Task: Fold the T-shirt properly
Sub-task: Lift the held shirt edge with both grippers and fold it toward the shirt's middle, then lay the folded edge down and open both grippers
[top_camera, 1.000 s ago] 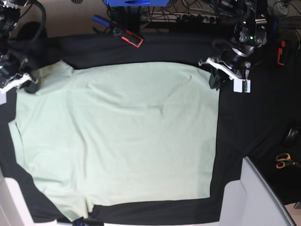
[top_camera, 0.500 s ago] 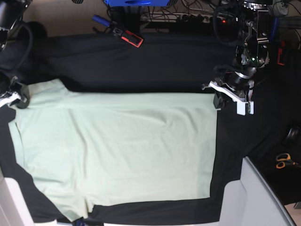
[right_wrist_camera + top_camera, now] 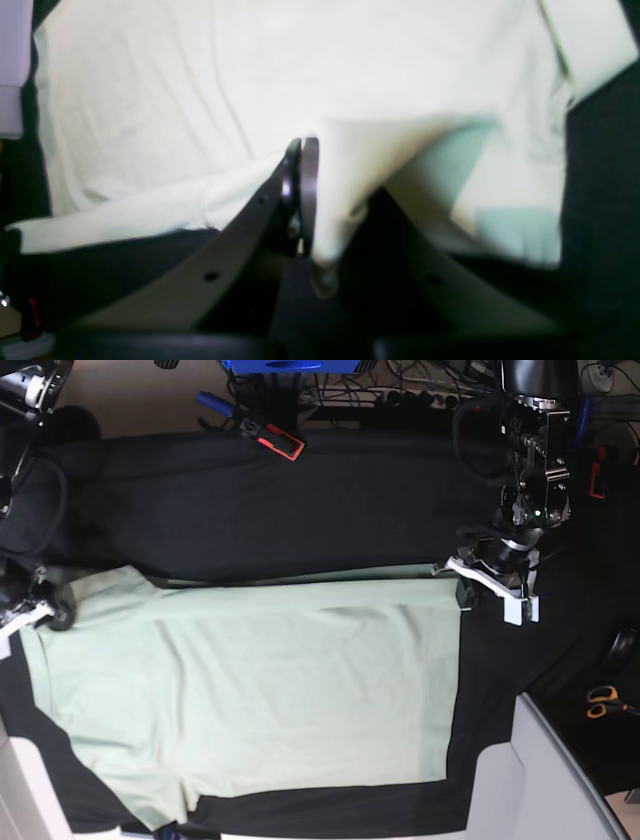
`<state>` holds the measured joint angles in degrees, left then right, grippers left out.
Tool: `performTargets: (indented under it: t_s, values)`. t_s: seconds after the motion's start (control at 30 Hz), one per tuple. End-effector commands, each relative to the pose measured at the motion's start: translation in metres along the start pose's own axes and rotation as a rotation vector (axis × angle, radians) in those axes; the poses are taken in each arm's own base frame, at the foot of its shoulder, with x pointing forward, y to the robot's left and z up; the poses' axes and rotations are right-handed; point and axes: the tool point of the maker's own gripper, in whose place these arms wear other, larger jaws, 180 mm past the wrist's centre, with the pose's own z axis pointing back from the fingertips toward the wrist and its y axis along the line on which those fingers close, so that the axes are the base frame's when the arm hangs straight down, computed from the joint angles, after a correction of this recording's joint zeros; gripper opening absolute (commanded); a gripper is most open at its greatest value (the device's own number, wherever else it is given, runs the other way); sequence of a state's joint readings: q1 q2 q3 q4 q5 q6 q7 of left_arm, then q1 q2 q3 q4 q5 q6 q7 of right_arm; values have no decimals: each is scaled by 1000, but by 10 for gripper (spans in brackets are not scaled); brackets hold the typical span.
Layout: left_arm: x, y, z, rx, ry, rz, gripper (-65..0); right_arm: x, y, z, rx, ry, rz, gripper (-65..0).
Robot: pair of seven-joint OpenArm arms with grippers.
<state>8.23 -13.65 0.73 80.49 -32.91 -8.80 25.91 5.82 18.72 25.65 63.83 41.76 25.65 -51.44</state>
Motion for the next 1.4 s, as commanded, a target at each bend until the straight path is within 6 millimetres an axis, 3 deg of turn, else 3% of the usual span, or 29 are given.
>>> performTargets:
  t_s: [0.0,0.33,0.57,0.77,0.93,1.13,1.37]
  values:
    - [18,2,-1,1,-51,-2,-650,24,0,4,3,-50,31,-650]
    - [25,9,-17,16,-44,14,-650,29,15,-23,38,-51,36,-650]
    - [31,13,-29,26,-41,31,-650,52,13,-24,-24,-57,128,-650]
    - [35,16,-38,35,-36,43,-650,53,10,-32,-19,-35,92,-650]
    - [38,-1,-51,-3,-22,11,-650,50,7,-37,-18,-51,68,-650]
    - [47,-2,-54,-5,-37,15,-650,56,6,-39,-17,-69,59,-650]
    - [54,-2,-55,-4,-50,13,-650,71,26,-46,6,-70,118,-650]
